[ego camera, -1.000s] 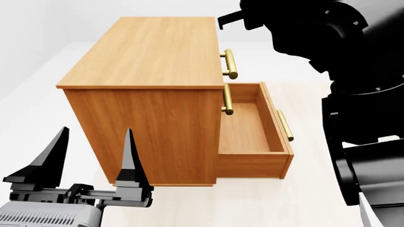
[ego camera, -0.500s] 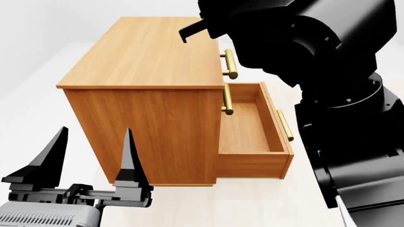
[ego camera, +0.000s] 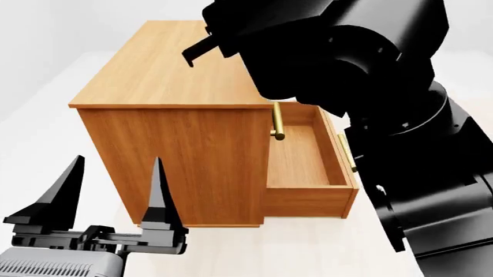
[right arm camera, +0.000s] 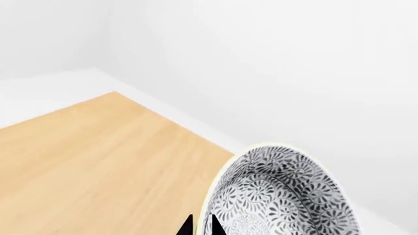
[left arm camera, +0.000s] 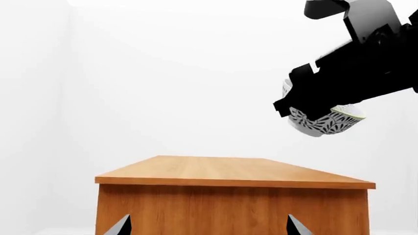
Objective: Put the bowl on top of the cabinet.
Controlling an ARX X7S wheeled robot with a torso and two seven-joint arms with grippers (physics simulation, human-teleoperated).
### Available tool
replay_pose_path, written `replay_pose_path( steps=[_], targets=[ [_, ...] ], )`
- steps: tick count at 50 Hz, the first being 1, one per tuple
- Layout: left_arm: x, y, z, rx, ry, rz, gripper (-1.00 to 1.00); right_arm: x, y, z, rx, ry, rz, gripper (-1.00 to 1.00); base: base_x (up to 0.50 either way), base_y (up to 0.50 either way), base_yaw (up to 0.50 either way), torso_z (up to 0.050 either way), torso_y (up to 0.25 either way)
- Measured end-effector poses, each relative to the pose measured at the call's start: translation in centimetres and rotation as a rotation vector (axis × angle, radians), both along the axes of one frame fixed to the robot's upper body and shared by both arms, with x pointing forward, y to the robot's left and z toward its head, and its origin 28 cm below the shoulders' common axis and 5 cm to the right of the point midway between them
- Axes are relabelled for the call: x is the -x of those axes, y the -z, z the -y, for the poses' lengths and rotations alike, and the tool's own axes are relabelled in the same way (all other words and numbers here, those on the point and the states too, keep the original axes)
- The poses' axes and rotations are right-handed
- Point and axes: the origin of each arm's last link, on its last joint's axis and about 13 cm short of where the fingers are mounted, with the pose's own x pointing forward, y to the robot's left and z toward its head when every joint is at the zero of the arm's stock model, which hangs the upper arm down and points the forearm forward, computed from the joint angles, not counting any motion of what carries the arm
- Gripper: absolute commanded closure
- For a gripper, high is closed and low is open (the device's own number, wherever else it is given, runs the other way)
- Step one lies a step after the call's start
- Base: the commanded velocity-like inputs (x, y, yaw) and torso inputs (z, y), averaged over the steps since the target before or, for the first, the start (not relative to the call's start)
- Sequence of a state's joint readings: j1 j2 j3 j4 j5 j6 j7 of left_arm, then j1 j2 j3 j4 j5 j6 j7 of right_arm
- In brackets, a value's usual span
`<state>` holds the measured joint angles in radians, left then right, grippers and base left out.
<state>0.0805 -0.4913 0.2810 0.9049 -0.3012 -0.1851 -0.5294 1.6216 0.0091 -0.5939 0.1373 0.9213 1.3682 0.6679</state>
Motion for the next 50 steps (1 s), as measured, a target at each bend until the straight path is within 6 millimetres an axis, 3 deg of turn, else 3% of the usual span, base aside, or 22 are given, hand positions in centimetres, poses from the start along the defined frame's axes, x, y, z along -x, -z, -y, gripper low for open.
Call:
replay_pose_path(
  steps=[27,50],
  targets=[
    [0.2,-0.2,0.1,0.002,0.004,0.004,-1.0,0.0,0.9,-3.6,0.026,-0.067,-0.029,1.0,0.0,0.0,0.0,0.0,0.0],
    [0.3,-0.2,0.1,0.008,0.009,0.007,-1.0,1.4,0.6,-6.2,0.038,-0.122,-0.022,1.0,0.0,0.0,0.0,0.0,0.0]
  ],
)
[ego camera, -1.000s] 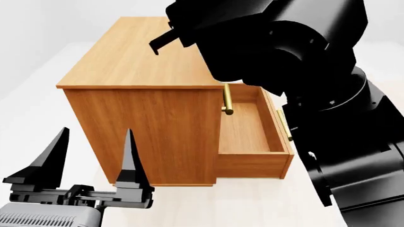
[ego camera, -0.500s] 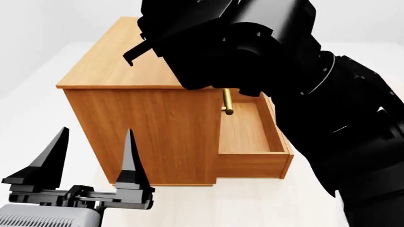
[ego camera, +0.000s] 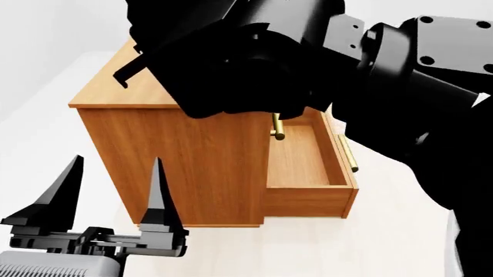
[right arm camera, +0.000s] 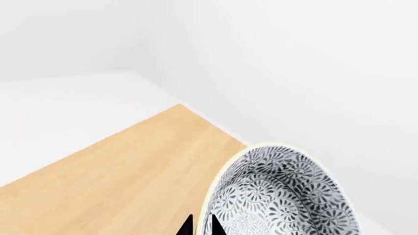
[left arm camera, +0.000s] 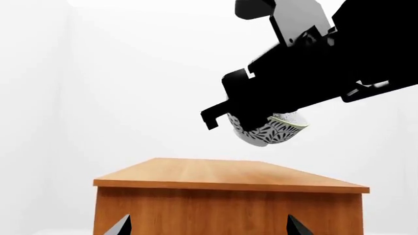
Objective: Put the bowl on top of the cabinet.
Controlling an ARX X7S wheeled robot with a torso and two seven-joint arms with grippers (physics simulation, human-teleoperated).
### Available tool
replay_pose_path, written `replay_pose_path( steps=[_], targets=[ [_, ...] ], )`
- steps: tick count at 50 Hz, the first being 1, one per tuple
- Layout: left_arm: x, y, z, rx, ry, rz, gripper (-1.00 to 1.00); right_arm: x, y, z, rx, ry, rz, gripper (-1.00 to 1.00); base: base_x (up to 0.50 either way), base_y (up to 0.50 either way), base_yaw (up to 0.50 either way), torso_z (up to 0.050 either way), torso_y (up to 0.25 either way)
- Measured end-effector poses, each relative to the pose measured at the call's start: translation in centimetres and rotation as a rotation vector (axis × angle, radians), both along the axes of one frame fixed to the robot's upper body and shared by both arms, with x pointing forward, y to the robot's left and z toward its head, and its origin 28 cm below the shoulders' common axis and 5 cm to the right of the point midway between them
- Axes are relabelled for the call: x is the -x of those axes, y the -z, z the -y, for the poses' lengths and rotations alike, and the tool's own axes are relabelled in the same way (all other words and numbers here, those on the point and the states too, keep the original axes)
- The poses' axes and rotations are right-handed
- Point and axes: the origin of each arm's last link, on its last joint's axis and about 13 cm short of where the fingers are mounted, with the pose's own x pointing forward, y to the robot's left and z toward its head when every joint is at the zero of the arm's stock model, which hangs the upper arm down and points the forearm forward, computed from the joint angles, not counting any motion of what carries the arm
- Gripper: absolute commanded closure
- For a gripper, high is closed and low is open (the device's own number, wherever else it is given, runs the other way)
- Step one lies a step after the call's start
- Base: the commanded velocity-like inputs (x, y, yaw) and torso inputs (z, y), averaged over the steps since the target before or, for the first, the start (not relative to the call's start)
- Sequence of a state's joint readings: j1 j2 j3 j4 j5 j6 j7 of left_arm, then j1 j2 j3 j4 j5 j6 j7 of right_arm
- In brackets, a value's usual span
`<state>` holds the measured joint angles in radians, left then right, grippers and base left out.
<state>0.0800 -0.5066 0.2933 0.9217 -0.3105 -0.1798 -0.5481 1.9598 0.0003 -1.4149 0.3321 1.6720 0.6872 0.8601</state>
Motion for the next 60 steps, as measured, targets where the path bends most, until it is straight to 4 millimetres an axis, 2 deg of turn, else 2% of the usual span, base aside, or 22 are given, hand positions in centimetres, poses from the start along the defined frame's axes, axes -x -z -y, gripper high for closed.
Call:
replay_pose_path(
  steps=[17,38,60],
  targets=[
    [0.0,0.0,0.1,-0.001,0.002,-0.001,-1.0,0.1,0.1,0.1,0.018,0.014,0.002,1.0,0.0,0.0,0.0,0.0,0.001],
    [0.0,0.1,0.1,-0.001,0.003,-0.003,-1.0,1.9,-0.4,0.2,0.012,-0.033,-0.012,1.0,0.0,0.0,0.0,0.0,0.0],
    [-0.1,0.1,0.2,-0.002,0.001,-0.006,-1.0,2.9,0.3,0.5,0.033,-0.088,-0.098,1.0,0.0,0.0,0.0,0.0,0.0]
  ],
)
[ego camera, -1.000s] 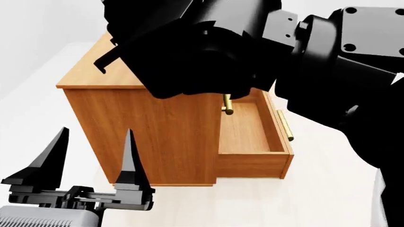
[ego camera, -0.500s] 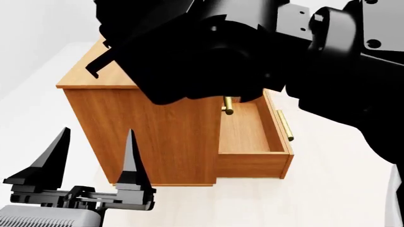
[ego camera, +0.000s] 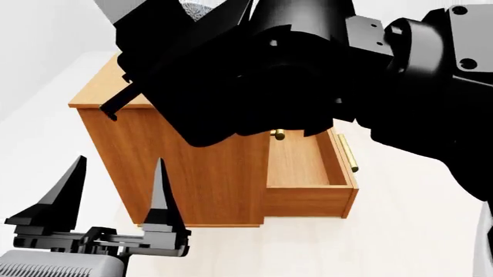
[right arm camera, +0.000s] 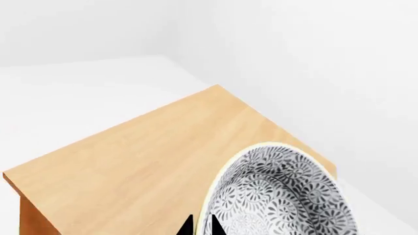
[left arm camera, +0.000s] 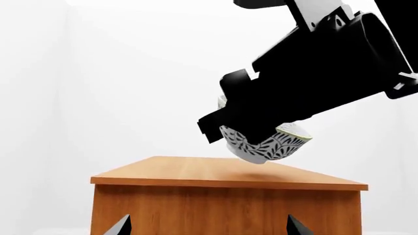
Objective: Put the bowl on top of the cabinet.
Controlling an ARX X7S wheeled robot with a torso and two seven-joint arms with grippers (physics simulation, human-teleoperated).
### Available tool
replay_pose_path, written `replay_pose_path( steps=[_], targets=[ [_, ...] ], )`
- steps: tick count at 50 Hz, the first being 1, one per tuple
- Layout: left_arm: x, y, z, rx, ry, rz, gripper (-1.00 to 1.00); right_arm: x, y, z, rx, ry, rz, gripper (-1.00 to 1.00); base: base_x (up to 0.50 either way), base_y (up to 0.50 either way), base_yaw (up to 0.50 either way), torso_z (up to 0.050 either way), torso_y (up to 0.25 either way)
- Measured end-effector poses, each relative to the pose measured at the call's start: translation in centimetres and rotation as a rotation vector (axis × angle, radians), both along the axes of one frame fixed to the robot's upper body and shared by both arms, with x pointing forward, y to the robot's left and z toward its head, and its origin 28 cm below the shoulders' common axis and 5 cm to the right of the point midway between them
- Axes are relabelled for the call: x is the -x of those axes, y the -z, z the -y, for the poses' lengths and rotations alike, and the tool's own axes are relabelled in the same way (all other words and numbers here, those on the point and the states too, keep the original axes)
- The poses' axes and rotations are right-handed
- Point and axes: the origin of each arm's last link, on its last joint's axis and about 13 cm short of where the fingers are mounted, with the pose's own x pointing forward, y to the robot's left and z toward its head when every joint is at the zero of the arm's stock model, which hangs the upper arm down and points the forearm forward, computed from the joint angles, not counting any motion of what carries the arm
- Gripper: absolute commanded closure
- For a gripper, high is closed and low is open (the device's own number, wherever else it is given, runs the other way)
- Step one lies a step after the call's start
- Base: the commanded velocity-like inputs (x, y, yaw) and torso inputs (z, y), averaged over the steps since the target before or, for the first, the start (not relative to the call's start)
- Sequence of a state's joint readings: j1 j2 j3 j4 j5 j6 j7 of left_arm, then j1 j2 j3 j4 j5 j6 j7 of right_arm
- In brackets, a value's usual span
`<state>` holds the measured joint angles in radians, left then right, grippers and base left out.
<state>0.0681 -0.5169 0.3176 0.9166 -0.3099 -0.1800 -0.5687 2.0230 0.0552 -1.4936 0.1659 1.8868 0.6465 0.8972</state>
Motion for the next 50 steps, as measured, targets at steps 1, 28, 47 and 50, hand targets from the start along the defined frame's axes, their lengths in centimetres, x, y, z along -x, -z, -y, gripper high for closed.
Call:
replay_pose_path(
  steps=[1,28,47,50],
  targets=[
    [0.0,0.0,0.0,0.0,0.0,0.0,-1.0,0.0,0.1,0.0,0.001,-0.003,-0.004,1.0,0.0,0.0,0.0,0.0,0.0],
    [-0.1,0.0,0.0,0.0,-0.002,0.0,-1.0,-0.5,0.8,-0.1,0.0,-0.013,-0.028,1.0,0.0,0.0,0.0,0.0,0.0],
    [0.0,0.1,0.0,0.0,0.001,-0.001,-1.0,-1.2,0.5,0.2,0.0,-0.009,-0.001,-1.0,0.0,0.0,0.0,0.0,0.0],
    [0.0,0.1,0.0,0.0,0.002,-0.002,-1.0,-1.3,0.5,0.3,-0.001,-0.009,0.0,-1.0,0.0,0.0,0.0,0.0,0.0]
  ],
)
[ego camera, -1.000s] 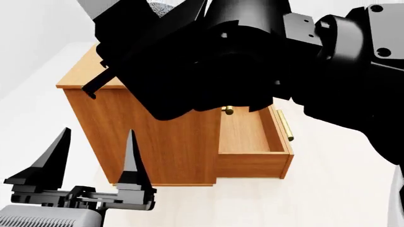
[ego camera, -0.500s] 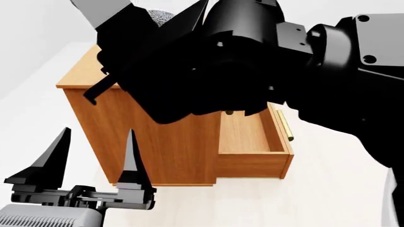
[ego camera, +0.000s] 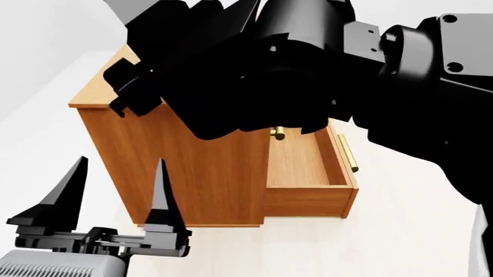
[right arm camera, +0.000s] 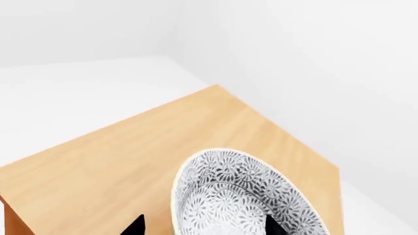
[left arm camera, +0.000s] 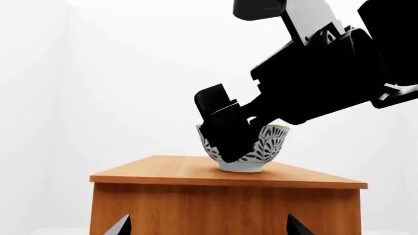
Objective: Put the bowl on top of the cabinet.
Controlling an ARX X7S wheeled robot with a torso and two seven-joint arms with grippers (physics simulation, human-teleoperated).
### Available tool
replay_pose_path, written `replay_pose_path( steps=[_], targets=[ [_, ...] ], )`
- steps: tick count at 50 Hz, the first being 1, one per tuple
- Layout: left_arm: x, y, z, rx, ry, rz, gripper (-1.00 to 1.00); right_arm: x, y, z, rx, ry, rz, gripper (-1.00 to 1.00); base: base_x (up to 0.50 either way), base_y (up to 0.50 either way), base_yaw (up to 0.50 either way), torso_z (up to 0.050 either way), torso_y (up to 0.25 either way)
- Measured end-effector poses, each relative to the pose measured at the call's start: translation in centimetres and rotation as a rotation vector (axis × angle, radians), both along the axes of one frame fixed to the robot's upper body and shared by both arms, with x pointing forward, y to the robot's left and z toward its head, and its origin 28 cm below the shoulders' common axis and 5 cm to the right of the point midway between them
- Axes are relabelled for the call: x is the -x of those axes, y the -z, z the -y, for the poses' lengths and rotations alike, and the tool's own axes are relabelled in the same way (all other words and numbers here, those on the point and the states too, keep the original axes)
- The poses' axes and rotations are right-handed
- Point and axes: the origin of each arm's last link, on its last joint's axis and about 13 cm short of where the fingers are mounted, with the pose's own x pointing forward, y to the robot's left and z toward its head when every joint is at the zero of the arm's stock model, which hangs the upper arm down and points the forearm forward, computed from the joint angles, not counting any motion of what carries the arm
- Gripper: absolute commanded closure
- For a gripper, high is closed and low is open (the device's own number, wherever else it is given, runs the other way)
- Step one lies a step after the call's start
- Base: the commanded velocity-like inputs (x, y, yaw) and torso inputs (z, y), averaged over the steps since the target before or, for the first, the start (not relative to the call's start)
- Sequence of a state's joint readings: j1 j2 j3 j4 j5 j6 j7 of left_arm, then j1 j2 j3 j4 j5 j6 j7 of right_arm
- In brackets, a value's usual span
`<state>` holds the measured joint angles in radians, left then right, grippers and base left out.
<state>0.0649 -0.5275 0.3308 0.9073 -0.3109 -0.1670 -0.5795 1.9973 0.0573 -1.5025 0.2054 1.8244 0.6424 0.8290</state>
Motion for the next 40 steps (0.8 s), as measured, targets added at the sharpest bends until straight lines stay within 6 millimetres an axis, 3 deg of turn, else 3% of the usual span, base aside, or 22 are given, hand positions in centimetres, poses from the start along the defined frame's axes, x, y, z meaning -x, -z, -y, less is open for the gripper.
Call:
replay_pose_path(
  steps=[17,40],
  targets=[
    [0.0,0.0,0.1,-0.001,0.004,-0.002,-1.0,0.3,-1.2,0.4,-0.034,-0.011,0.006,-1.0,0.0,0.0,0.0,0.0,0.0],
    [0.0,0.1,0.2,-0.006,0.004,-0.001,-1.0,2.4,-4.8,2.4,-0.17,-0.025,0.089,-1.0,0.0,0.0,0.0,0.0,0.0]
  ],
)
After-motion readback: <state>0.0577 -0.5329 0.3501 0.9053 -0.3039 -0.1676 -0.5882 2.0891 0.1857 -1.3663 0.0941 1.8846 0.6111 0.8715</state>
